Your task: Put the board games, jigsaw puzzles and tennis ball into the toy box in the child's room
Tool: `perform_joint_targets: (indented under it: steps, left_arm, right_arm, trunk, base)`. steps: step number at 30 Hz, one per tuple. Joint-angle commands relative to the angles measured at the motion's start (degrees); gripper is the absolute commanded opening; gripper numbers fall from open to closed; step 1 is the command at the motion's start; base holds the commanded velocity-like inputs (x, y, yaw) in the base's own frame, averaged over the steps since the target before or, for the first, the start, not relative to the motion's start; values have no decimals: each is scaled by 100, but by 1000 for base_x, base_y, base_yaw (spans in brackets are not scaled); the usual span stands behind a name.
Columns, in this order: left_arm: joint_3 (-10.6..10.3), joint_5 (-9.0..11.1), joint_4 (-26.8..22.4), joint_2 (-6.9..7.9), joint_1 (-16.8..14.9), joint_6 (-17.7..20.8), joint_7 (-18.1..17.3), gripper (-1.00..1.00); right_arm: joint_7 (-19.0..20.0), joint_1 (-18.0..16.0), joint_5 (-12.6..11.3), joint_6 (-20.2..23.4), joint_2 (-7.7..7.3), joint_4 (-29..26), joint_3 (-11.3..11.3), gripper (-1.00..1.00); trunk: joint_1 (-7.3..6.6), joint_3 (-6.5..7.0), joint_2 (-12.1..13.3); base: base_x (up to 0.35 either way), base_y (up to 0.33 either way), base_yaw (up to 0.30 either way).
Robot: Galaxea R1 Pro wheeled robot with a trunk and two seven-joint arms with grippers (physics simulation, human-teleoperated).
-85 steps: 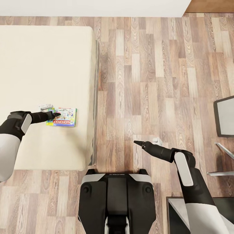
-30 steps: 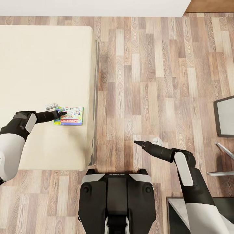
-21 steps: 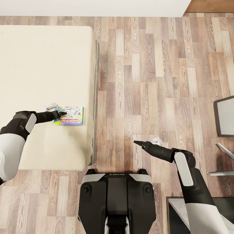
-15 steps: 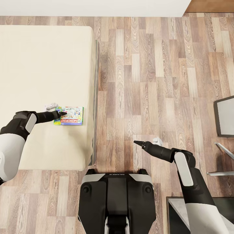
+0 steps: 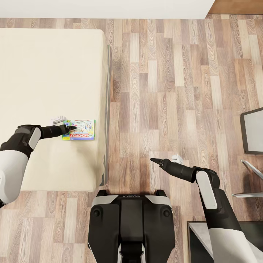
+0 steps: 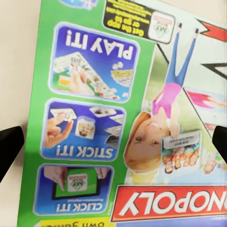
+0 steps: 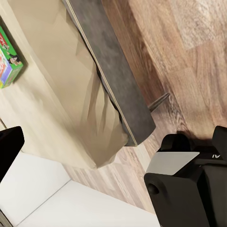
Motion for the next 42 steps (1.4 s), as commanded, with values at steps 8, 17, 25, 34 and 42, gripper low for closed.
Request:
perform_joint_targets:
  steps: [8, 17, 25, 34, 42]
  left_arm:
    - [16, 47, -1, 0, -6, 54, -31, 100]
    - [16, 47, -1, -3, -5, 129, -38, 100]
    - [22, 47, -1, -15, -2, 165, -38, 100]
    - [25, 47, -1, -18, -6, 176, -38, 100]
    - [25, 47, -6, -18, -4, 206, -41, 100]
  right_arm:
    - [56, -3, 51, 25, 1, -2, -9, 100]
    - [56, -3, 51, 32, 1, -2, -9, 100]
    - [56, -3, 51, 33, 1, -2, -9, 100]
    - [56, -3, 51, 33, 1, -2, -9, 100]
    - [56, -3, 51, 32, 1, -2, -9, 100]
  trunk:
    - [4, -6, -9]
    - [4, -6, -9]
    - [4, -6, -9]
    - [4, -6, -9]
    - [4, -6, -9]
  base:
    - [0, 0, 0]
    - [0, 0, 0]
    - [0, 0, 0]
    - [0, 0, 0]
    - [0, 0, 0]
